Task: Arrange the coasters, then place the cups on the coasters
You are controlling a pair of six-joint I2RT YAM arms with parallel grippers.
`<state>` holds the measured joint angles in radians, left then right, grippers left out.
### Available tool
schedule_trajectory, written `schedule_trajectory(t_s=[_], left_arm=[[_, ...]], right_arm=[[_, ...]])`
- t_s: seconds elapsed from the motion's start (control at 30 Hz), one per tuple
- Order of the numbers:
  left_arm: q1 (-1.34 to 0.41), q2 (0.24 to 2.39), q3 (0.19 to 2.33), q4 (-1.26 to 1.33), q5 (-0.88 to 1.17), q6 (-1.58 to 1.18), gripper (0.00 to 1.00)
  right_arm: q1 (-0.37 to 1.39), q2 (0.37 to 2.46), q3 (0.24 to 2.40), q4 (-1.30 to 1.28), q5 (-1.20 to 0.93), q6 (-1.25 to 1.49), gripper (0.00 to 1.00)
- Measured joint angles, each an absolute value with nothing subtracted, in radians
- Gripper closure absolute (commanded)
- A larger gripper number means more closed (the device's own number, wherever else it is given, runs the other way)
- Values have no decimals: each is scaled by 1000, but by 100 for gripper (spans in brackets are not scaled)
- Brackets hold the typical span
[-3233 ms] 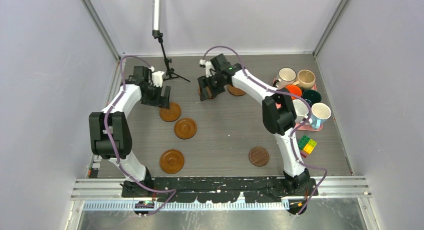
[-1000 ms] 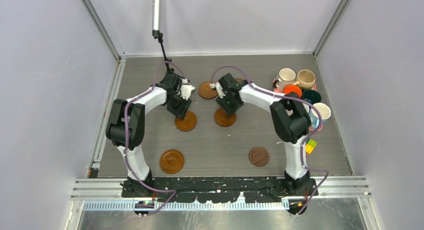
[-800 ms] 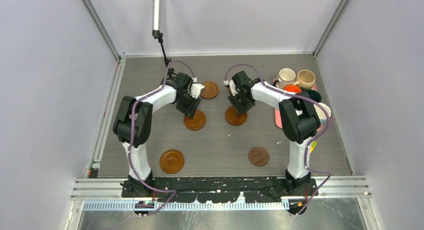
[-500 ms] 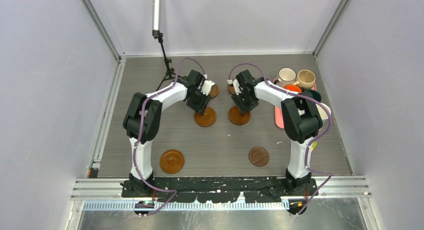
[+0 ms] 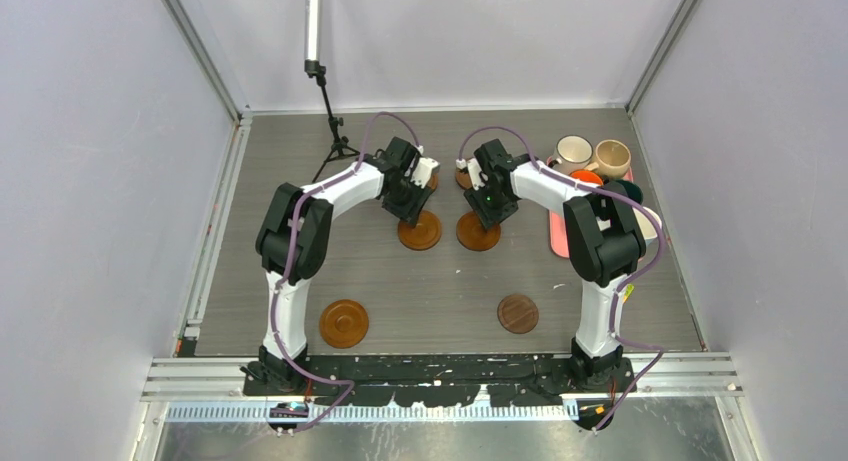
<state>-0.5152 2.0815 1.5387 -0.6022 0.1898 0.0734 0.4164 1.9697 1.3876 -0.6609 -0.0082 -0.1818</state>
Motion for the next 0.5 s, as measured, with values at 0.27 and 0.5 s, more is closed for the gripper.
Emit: schedule_trajectory(t_s=[0.27, 0.5], left_arm=[[-515, 2081, 1535, -601, 192, 78, 56], [-515, 2062, 1501, -564, 195, 78, 55]], right_arm=[[405, 1971, 1397, -713, 2, -182, 50], [403, 1971, 1399, -738, 3, -180, 49]])
